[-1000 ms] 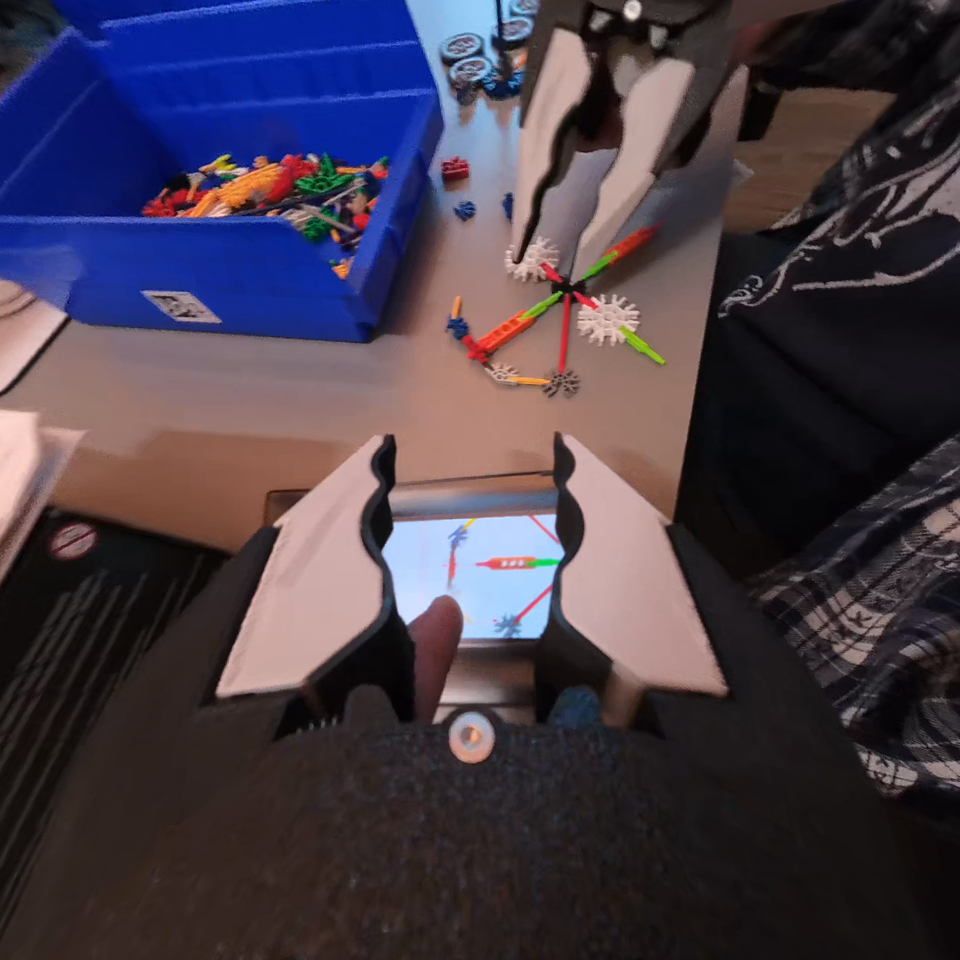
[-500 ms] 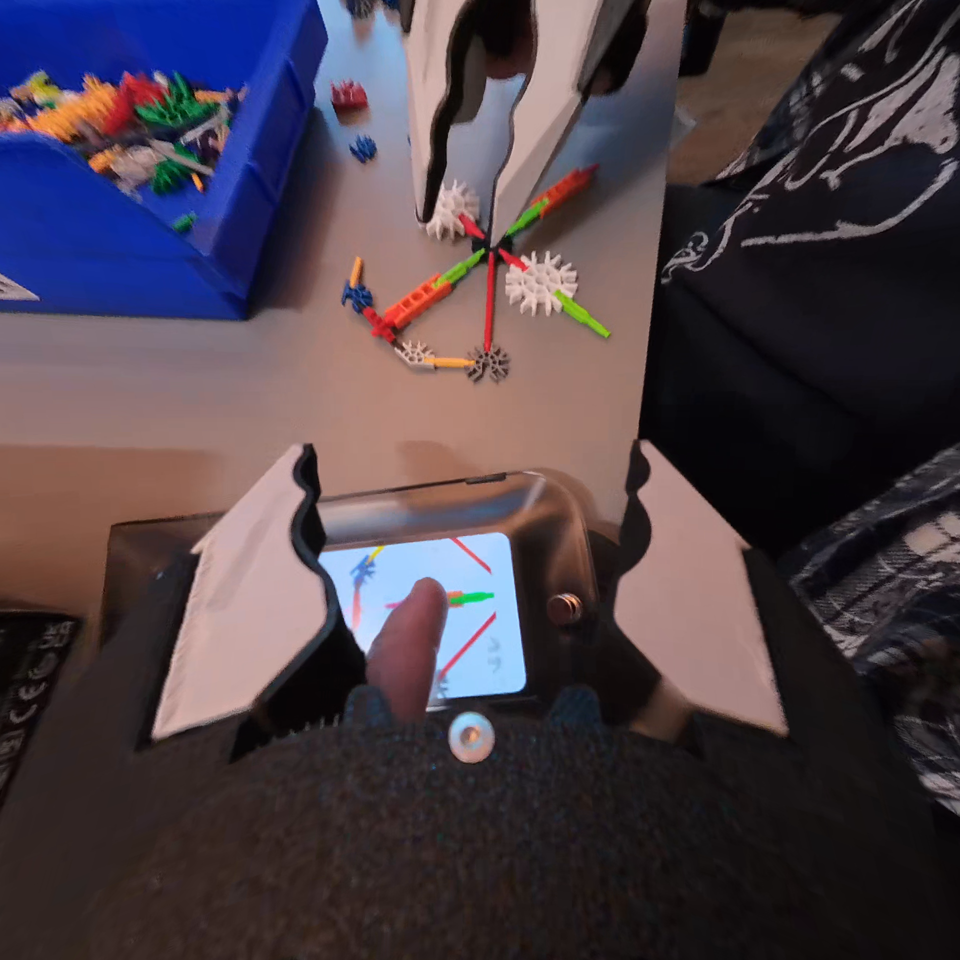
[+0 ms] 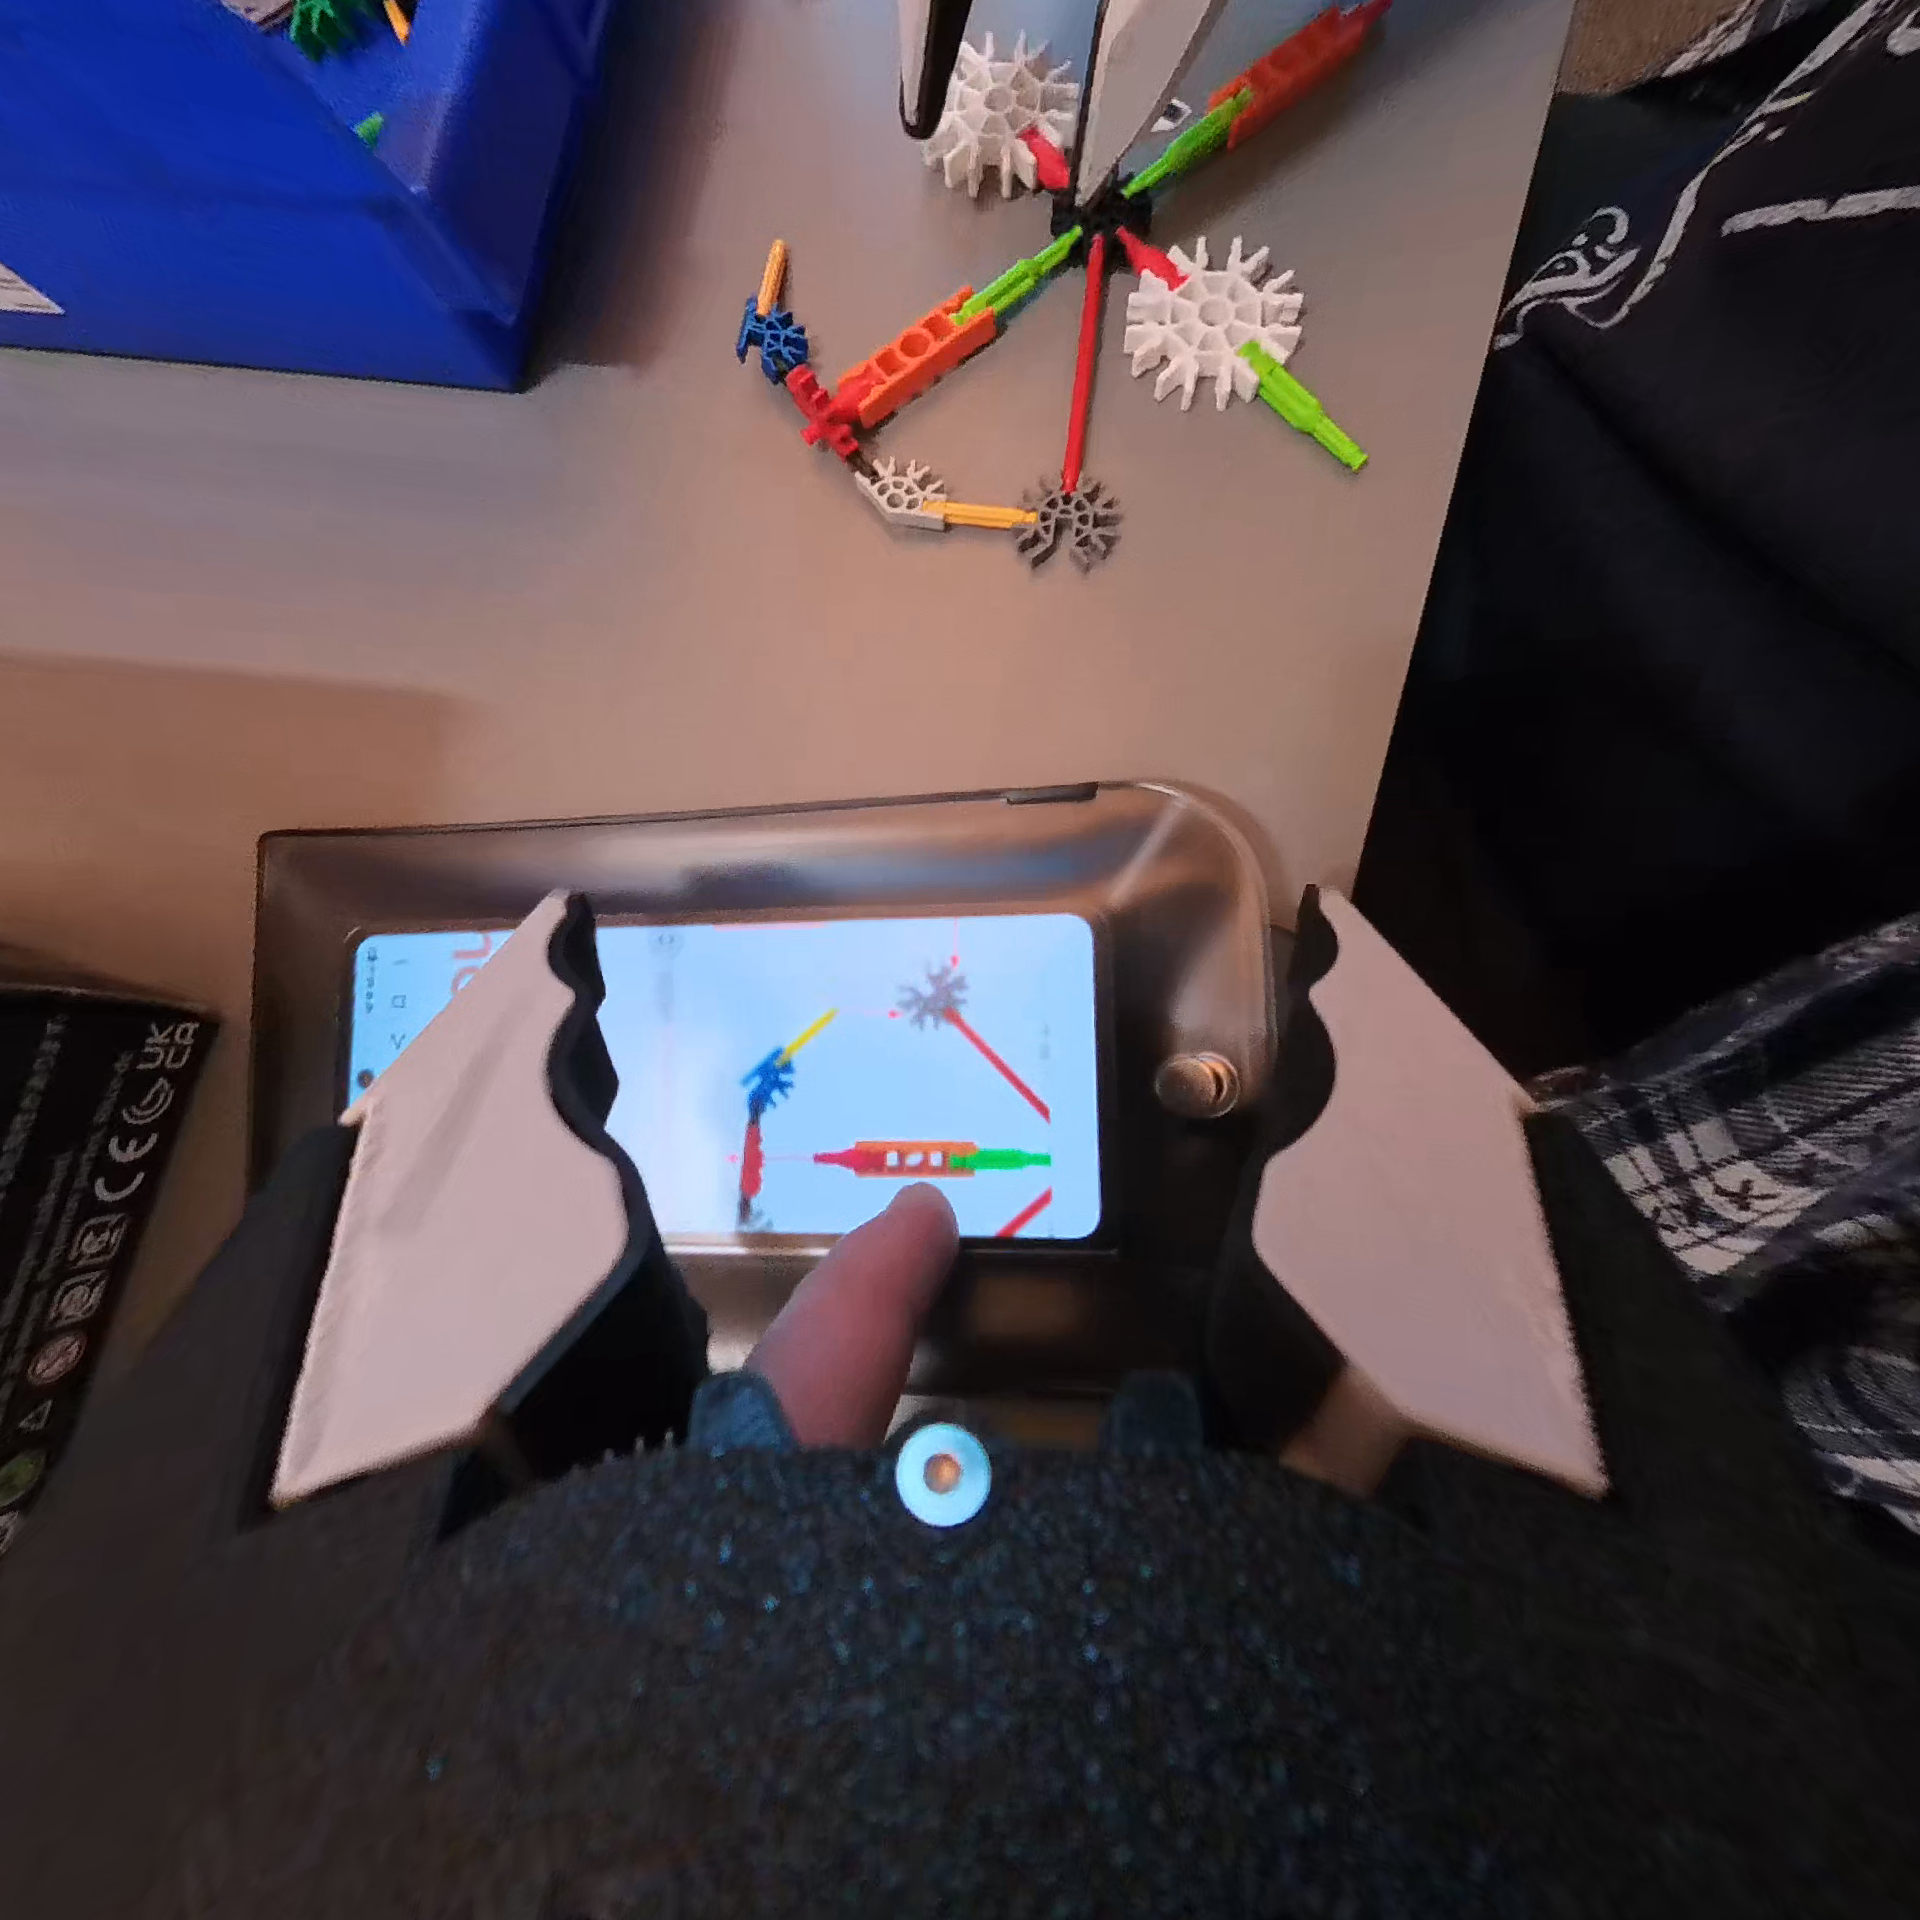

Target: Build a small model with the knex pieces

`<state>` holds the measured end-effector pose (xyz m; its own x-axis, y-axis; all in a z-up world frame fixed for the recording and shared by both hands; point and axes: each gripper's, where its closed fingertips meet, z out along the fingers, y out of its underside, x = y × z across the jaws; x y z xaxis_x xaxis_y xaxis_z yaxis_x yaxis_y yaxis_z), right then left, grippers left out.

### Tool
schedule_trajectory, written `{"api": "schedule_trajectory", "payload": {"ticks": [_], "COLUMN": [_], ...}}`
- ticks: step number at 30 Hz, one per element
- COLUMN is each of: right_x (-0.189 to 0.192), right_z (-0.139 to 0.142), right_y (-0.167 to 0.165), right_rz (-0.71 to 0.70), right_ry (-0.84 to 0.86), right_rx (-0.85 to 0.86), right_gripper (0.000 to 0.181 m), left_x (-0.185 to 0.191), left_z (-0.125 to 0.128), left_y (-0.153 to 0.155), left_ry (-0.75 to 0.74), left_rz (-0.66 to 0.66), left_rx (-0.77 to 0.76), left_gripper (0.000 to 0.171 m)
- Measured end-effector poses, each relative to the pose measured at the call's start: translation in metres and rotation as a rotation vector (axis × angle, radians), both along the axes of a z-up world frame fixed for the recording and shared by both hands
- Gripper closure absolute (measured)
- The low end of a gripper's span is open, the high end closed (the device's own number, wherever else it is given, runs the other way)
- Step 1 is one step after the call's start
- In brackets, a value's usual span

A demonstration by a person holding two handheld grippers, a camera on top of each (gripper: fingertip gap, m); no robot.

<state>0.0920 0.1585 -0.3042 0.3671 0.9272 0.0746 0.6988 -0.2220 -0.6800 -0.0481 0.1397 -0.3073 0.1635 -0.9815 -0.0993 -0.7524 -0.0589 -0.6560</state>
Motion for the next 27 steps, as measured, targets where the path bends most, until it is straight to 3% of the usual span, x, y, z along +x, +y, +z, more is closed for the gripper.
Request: {"api": "schedule_trajectory", "payload": {"ticks": [18, 21, 27], "right_x": [0.011, 0.01, 0.002], "right_z": [0.017, 0.017, 0.005], "right_y": [0.018, 0.03, 0.046], "right_rz": [-0.039, -0.053, -0.019], "right_ry": [0.016, -0.014, -0.081], "right_rx": [0.043, 0.073, 0.091], "right_gripper": [0.147, 0.149, 0.162], "left_x": [0.01, 0.022, 0.065], "left_z": [0.032, 0.041, 0.047], "left_y": [0.005, 0.001, -0.028], "left_ry": [-0.107, -0.125, -0.121], "left_rz": [-0.016, -0.044, -0.144], "left_rx": [0.11, 0.124, 0.11], "left_gripper": [0.051, 0.062, 0.062]}}
